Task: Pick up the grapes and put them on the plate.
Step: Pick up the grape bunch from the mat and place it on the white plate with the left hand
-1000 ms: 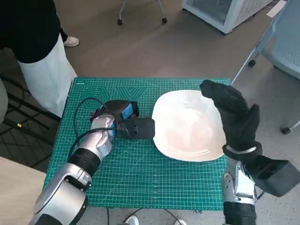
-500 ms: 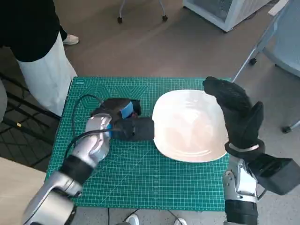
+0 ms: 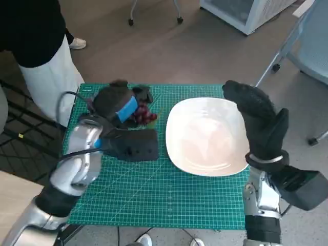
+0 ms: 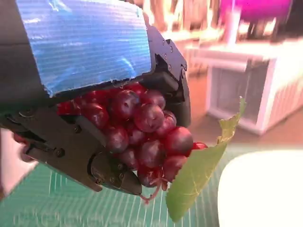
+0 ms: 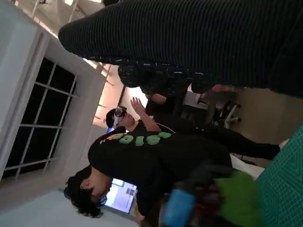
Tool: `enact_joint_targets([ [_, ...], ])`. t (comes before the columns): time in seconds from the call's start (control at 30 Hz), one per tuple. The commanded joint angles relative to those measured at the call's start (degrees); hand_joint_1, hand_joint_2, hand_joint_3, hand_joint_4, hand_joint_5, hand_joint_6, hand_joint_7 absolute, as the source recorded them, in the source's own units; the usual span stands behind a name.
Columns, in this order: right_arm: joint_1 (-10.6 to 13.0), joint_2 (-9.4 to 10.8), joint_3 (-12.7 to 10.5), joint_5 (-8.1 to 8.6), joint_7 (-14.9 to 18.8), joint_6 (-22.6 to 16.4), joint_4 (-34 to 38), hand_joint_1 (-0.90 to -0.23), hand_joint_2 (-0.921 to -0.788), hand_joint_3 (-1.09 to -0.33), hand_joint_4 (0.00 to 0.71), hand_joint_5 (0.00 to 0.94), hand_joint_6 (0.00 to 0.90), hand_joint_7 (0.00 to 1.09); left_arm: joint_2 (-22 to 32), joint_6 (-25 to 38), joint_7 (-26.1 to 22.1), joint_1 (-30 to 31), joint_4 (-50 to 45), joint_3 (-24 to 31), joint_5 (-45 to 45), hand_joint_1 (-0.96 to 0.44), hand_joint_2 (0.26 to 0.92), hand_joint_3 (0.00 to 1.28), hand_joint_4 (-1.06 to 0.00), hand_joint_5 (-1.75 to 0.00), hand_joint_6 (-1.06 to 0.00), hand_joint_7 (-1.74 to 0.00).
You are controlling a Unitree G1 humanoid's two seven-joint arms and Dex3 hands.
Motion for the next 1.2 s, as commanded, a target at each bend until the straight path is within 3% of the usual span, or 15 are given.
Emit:
enact_joint_targets([
  [0.03, 0.21, 0.47, -0.23, -0.02, -0.31, -0.21, 1.26, -0.442, -0.921, -0.577, 0.306, 0.014, 0.0, 0.58, 0.53, 0.39, -1.61, 1.24, -2.64, 1.04, 1.18, 0.0, 0.92, 0.08, -0.6, -1.35, -0.7, -0.98],
  [0.37, 0.02, 0.41, -0.27, 0.16, -0.27, -0.46, 1.32, -0.441, -0.921, -0.578, 0.307, 0.012, 0.0, 0.58, -1.82, 2.05, -5.01, -0.93, -3.35, 0.38, 2.32, 0.0, 0.919, 0.06, -0.66, -1.35, -0.71, -0.92],
  [0.8, 0.3, 0.14, -0.46, 0.51, -0.11, -0.25, 0.67, -0.442, -0.921, -0.576, 0.308, 0.012, 0.006, 0.58, -5.62, 1.79, -6.5, -4.0, -1.23, -1.71, 4.11, 0.01, 0.92, 0.11, -0.57, -1.48, -0.7, -0.9],
  [1.0, 1.98, -0.88, -1.6, 2.02, 0.56, -0.56, -1.23, -0.445, -0.921, -0.564, 0.316, 0.01, 0.031, 0.55, -14.93, -3.23, -6.46, -14.41, 11.94, -7.73, 3.01, 0.01, 0.92, 0.12, -0.6, -1.43, -0.64, -0.98],
  [1.2, 3.19, -1.26, -2.44, 2.9, 0.82, -0.85, -2.49, -0.454, -0.921, -0.547, 0.324, 0.008, 0.068, 0.49, -19.17, -6.54, -5.8, -19.78, 19.34, -9.36, 2.11, 0.0, 0.921, 0.16, -0.62, -1.36, -0.51, -1.16],
])
